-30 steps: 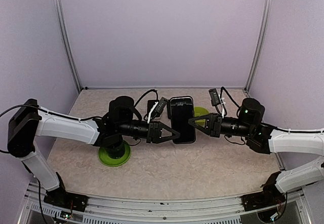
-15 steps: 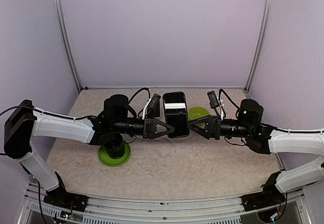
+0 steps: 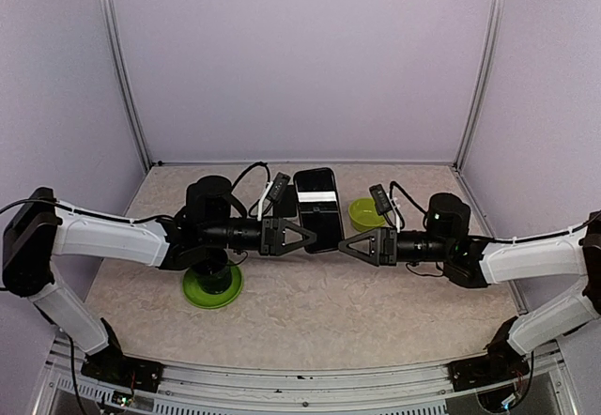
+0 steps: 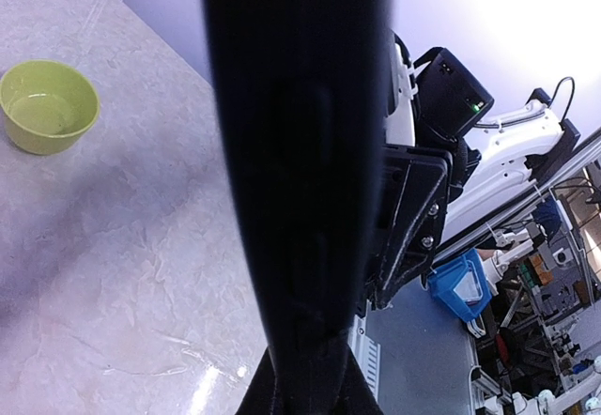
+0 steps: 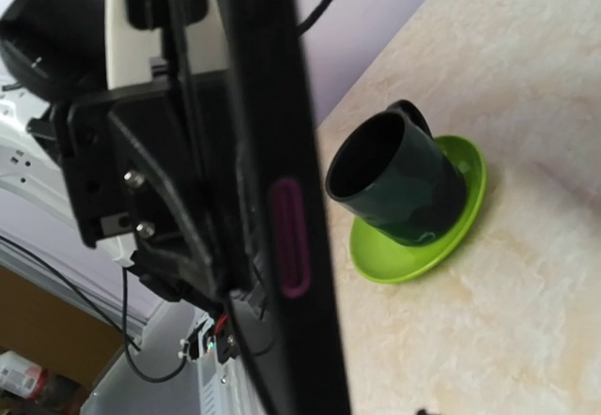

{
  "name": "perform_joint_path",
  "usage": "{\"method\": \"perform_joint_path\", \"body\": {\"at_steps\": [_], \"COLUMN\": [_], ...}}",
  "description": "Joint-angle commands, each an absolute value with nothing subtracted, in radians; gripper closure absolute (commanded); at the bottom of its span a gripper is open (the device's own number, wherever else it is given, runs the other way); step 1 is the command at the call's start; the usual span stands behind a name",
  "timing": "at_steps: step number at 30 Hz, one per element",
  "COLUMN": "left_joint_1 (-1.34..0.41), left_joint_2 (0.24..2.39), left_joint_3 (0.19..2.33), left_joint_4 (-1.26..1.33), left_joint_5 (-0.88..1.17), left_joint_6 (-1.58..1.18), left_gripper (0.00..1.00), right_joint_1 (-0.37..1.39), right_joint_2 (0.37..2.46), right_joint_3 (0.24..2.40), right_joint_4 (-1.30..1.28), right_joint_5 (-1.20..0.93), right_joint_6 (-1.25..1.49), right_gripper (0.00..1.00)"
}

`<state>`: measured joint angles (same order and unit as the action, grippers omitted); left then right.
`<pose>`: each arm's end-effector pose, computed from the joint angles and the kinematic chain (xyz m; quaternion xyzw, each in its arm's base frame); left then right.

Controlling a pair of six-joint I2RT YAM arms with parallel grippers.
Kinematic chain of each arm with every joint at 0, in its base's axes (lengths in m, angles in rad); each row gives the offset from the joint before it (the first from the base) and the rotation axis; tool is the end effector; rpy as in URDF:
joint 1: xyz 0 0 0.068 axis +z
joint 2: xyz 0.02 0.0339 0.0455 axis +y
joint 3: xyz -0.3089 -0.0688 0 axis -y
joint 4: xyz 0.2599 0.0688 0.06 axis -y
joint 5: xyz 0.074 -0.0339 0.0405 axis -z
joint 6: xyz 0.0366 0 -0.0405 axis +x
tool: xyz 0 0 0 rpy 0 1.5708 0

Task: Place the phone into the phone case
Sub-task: Press the corner of the phone case at the bottom right corner of the phone case.

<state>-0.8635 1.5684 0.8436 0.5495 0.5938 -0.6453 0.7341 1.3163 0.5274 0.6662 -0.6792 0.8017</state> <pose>0.2160 -0.2842 0.2768 0.2666 0.7079 -0.5841 0.2942 0.1848 0.1977 0.2578 -0.1967 0.7134 0.6134 0.2760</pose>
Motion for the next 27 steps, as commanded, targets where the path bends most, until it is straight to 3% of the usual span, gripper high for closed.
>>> {"method": "perform_joint_path", "body": {"at_steps": [1,9,19,22,27], "left_joint_1": [-0.865,-0.867,-0.868,-0.854,-0.810], "left_joint_2": [1.523,1.508,1.496,1.486,1.457], "left_joint_3": [0.840,0.837,0.868,0.862,0.874], "left_joint_4": [0.623,0.574,0.347,0.343,0.315], "left_joint_5": [0.586,0.524,0.222,0.218,0.258], "left_joint_6": [-0.623,-0.586,-0.525,-0.527,-0.519], "left_gripper": [1.00,1.00,1.00,1.00,1.00], "right_joint_1": [0.742,0.744,0.742,0.739,0.728], "right_joint_2": [1.354,1.415,1.339,1.317,1.277], "right_joint_3": [0.566,0.613,0.723,0.746,0.750], "right_joint_4": [0.712,0.685,0.351,0.276,0.225], "right_joint_5": [-0.682,-0.701,-0.659,-0.634,-0.612], "right_joint_6": [0.847,0.897,0.678,0.630,0.599], "right_gripper": [0.53,1.00,1.00,0.90,0.64]}}
